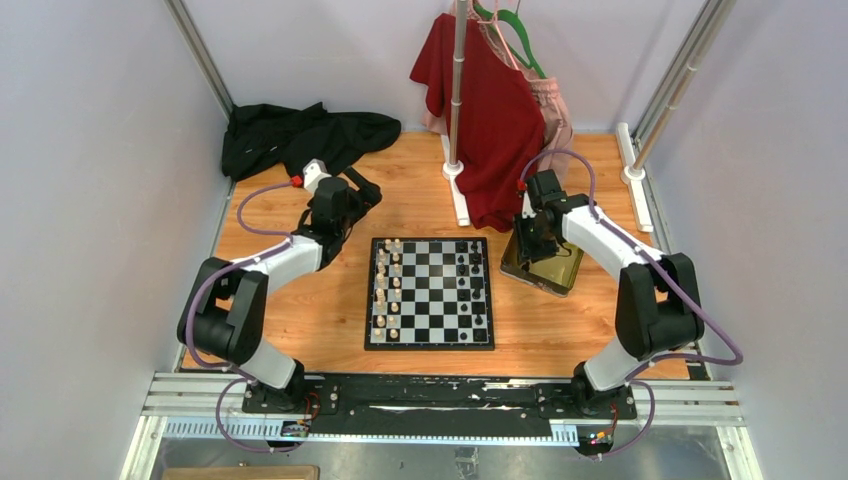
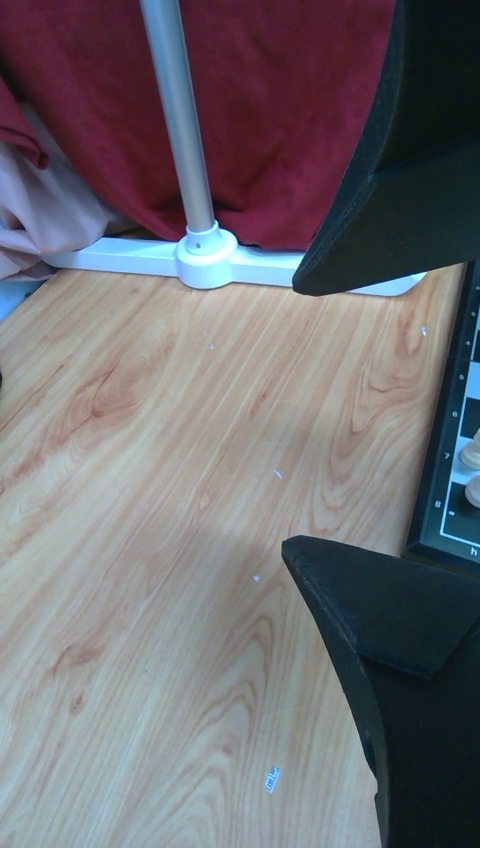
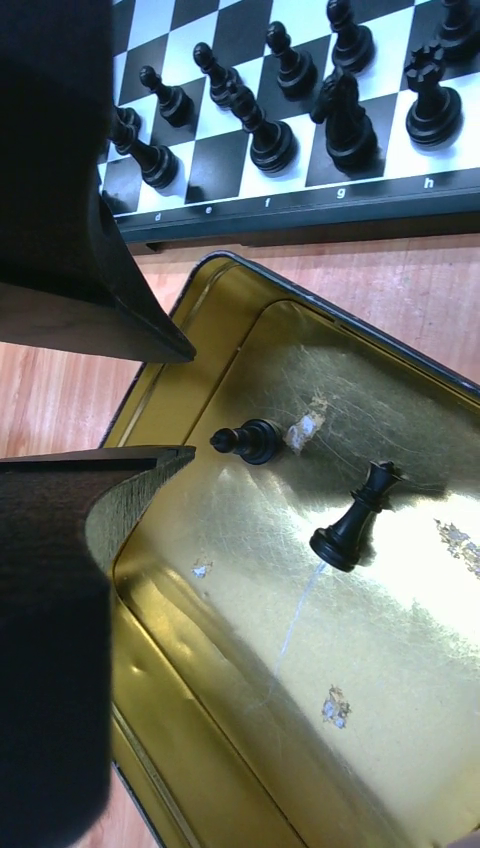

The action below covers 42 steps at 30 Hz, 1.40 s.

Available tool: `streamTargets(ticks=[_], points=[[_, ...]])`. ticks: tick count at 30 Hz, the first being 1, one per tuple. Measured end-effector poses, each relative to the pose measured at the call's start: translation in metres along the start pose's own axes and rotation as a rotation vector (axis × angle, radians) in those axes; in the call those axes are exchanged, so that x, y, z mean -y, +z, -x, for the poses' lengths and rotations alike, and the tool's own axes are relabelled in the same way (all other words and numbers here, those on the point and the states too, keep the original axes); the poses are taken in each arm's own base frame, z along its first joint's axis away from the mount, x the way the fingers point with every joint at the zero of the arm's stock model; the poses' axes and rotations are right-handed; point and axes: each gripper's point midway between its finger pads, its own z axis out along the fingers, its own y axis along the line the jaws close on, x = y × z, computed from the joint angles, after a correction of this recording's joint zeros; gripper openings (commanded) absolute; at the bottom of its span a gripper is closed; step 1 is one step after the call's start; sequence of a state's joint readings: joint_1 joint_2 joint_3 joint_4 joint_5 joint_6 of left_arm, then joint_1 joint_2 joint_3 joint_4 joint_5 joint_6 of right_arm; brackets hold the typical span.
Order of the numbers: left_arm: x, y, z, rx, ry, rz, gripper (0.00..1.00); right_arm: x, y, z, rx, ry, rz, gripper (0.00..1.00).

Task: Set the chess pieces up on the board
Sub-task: Pick up the chess piece from the storage box.

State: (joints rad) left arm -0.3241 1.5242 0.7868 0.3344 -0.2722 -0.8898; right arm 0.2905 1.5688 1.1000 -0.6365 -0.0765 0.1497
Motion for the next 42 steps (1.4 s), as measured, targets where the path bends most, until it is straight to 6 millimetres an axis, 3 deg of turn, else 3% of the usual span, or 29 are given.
streamTargets(ticks=[13,22,28,35,42], points=[[-0.003,0.012,-0.010,-0.029,0.029,0.012,0.97,0.010,0.022,-0.002,-0.010,0.034,-0.025,0.38],[-0.004,0.015,-0.013,-0.037,0.036,0.015,0.97,0.013,0.028,-0.002,-0.008,0.050,-0.028,0.12],[-0.002,0.016,-0.011,-0.033,0.034,0.009,0.97,0.014,0.027,-0.002,-0.006,0.057,-0.033,0.08],[-0.001,0.016,-0.011,-0.034,0.033,0.006,0.97,0.014,0.010,0.003,0.027,0.056,-0.040,0.06],[0.001,0.015,-0.009,-0.031,0.033,-0.001,0.96,0.012,-0.021,0.026,0.116,0.053,-0.039,0.06]])
